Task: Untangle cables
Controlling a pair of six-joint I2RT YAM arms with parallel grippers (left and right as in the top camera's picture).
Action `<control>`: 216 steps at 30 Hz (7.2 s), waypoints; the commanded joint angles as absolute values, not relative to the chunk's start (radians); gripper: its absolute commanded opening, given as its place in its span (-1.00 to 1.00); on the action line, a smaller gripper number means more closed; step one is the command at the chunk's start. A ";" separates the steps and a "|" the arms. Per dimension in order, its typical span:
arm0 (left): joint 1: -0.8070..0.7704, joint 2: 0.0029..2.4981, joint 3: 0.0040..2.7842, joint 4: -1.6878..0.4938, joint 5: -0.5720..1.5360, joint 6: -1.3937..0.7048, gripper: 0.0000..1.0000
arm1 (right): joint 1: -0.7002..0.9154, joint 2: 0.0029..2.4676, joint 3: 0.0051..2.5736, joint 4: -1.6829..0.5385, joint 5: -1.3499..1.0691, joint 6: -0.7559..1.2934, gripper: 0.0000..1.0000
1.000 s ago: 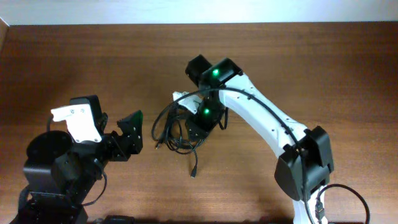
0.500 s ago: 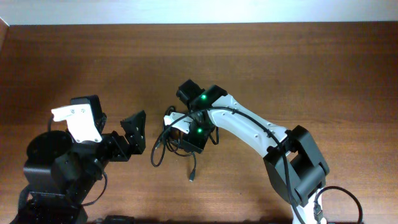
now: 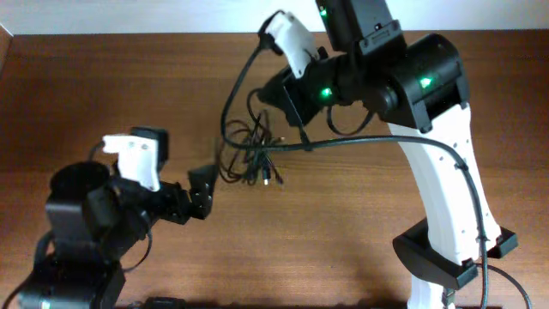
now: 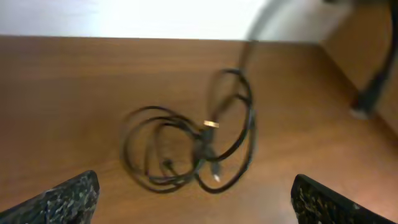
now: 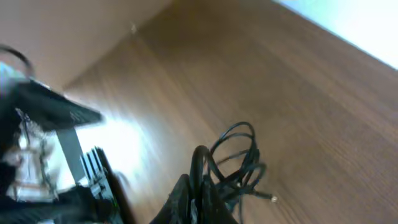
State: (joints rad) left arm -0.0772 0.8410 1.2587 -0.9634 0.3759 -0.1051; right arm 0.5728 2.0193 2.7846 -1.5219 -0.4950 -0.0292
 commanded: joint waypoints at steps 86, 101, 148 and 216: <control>-0.074 0.731 0.913 -1.689 -0.443 -1.733 0.01 | 0.447 2.003 2.262 -1.620 -0.599 -0.242 0.43; -0.073 0.731 0.711 -1.320 -0.611 -1.621 0.39 | 0.447 2.003 2.262 -1.662 -0.671 -0.254 0.43; 0.055 1.316 1.002 0.123 1.574 -0.729 0.22 | 0.441 2.003 2.337 -1.322 -0.768 -0.423 -0.93; -0.138 1.317 0.998 -0.508 0.779 -0.289 0.49 | 0.430 2.003 2.955 -0.664 -1.000 0.690 -0.93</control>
State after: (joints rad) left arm -0.1356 1.3170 0.9947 -0.4751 0.8997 -0.3092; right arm 0.4255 2.0167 2.9383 -0.6903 -0.9504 0.6399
